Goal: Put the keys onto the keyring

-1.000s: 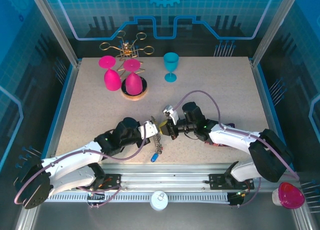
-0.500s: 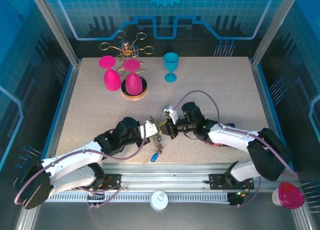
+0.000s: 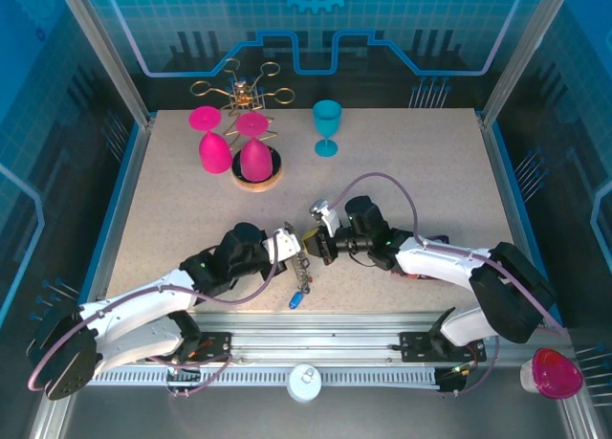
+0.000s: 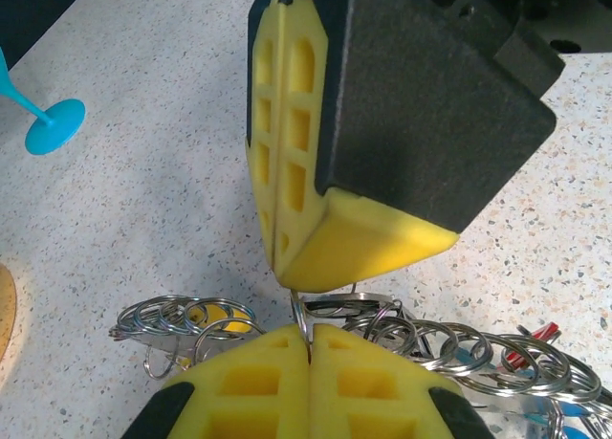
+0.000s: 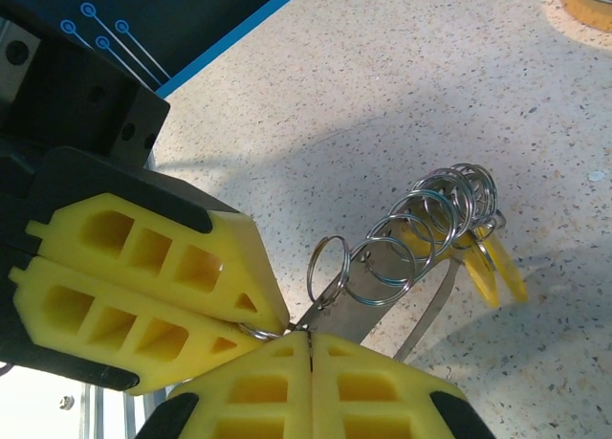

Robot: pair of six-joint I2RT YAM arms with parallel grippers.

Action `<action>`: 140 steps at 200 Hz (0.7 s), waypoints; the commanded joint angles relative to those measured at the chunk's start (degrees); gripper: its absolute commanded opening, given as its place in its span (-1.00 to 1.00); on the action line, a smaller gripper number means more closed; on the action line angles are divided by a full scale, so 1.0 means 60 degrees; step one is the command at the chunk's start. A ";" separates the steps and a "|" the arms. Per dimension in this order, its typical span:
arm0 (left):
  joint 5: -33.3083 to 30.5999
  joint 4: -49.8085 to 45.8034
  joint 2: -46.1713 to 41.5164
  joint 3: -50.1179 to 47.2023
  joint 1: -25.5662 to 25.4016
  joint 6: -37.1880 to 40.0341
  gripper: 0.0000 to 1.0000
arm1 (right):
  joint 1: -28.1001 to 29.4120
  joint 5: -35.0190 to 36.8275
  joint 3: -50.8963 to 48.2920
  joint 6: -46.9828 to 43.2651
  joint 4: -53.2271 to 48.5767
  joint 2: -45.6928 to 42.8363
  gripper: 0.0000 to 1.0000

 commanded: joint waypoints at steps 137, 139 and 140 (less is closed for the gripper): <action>0.0451 0.0682 -0.0054 0.0053 0.0039 -0.0128 -1.00 | -0.0101 0.1106 -0.0097 0.0273 0.0204 -0.0313 -1.00; 0.0427 0.0676 -0.0060 0.0052 0.0040 -0.0128 -1.00 | -0.0123 0.1095 -0.0123 0.0244 0.0165 -0.0361 -1.00; 0.0423 0.0683 -0.0066 0.0059 0.0040 -0.0128 -1.00 | -0.0132 0.1098 -0.0130 0.0236 0.0134 -0.0374 -1.00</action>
